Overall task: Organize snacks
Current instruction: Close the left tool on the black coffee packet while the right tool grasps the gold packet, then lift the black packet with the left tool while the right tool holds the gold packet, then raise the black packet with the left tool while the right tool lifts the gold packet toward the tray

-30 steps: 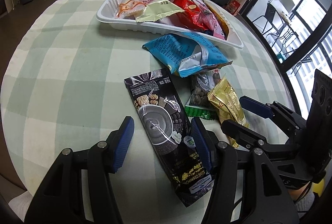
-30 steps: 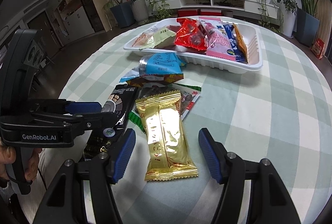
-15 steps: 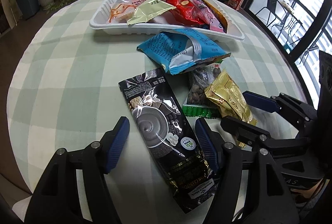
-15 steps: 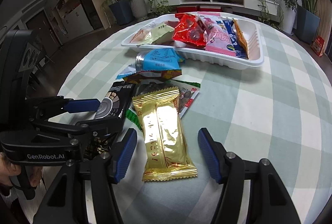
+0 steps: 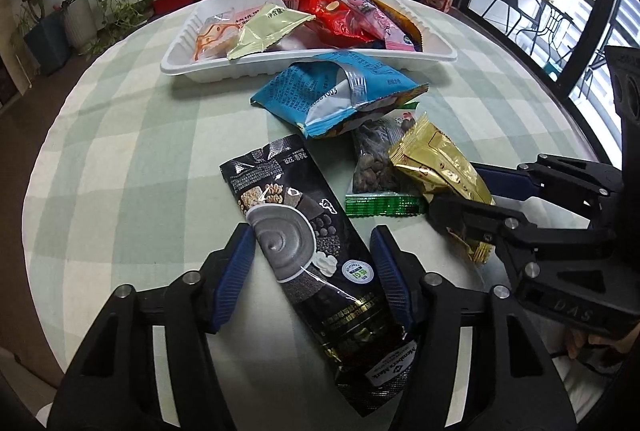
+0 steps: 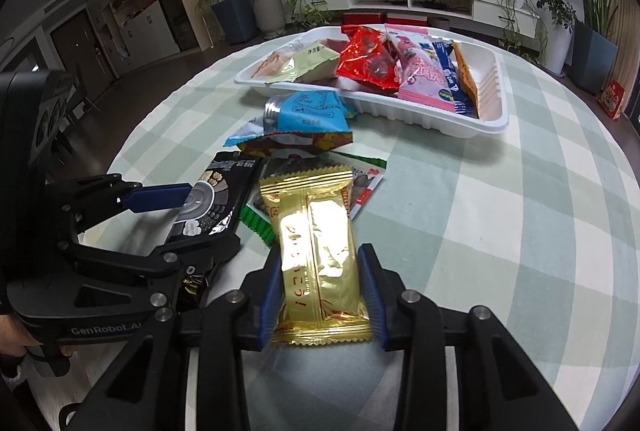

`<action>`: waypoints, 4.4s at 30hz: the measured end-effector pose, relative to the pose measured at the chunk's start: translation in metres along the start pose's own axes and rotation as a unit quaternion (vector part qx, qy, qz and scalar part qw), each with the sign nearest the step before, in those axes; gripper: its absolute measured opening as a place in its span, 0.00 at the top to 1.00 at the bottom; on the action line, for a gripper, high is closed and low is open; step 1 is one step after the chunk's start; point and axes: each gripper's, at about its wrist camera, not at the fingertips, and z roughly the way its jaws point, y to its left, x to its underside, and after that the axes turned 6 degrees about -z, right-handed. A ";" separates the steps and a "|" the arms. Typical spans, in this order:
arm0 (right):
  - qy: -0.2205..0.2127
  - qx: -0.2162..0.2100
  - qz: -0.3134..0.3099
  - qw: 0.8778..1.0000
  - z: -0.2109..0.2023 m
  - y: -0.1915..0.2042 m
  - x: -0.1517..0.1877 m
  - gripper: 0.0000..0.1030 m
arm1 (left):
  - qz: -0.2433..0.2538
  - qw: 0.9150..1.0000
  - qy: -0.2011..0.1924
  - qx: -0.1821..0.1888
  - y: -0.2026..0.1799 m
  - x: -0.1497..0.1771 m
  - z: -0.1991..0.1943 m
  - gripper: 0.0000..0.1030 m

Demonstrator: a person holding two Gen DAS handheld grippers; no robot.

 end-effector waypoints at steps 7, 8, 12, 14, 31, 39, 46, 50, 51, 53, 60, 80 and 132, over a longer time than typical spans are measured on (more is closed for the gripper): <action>-0.004 -0.028 0.038 0.999 -0.003 -0.013 0.002 0.64 | -0.035 0.999 0.002 0.036 0.020 -0.002 -0.006 0.74; -0.005 -0.031 0.043 0.999 -0.003 -0.014 0.002 0.64 | -0.042 0.998 0.001 0.044 0.023 -0.003 -0.007 0.77; -0.006 -0.039 0.055 0.998 -0.004 -0.017 0.003 0.64 | -0.063 0.996 0.010 0.068 0.032 -0.003 -0.007 0.78; -0.005 -0.040 0.056 0.998 -0.004 -0.017 0.002 0.64 | -0.066 0.995 0.014 0.068 0.033 -0.004 -0.007 0.77; -0.007 -0.046 0.066 0.997 -0.003 -0.020 0.003 0.62 | 0.052 0.998 0.018 0.005 -0.022 0.008 0.000 0.32; -0.007 -0.039 0.056 0.998 -0.003 -0.016 0.002 0.55 | 0.052 0.999 0.011 0.002 -0.015 0.011 -0.004 0.51; -0.002 -0.011 0.027 1.000 -0.003 -0.008 0.003 0.65 | 0.048 0.999 0.011 0.009 -0.009 0.006 -0.003 0.60; -0.004 -0.011 0.028 1.000 -0.005 -0.010 0.005 0.66 | 0.030 0.999 0.012 0.020 0.000 0.004 -0.005 0.71; -0.007 -0.013 0.031 0.999 -0.006 -0.010 0.005 0.67 | 0.021 0.999 0.011 0.025 0.003 0.003 -0.007 0.73; -0.010 -0.017 0.033 0.999 -0.009 -0.011 0.005 0.67 | 0.004 0.999 0.014 0.040 0.009 0.003 -0.008 0.76; -0.017 -0.039 0.055 0.998 -0.015 -0.016 0.005 0.67 | 0.000 0.998 0.015 0.056 0.014 0.005 -0.014 0.79; -0.033 -0.080 0.120 0.989 -0.034 -0.030 0.018 0.66 | -0.001 0.996 0.007 0.087 0.015 0.019 -0.039 0.87; -0.047 -0.097 0.155 0.982 -0.043 -0.042 0.024 0.62 | 0.106 0.994 0.024 0.031 -0.031 0.044 -0.027 0.66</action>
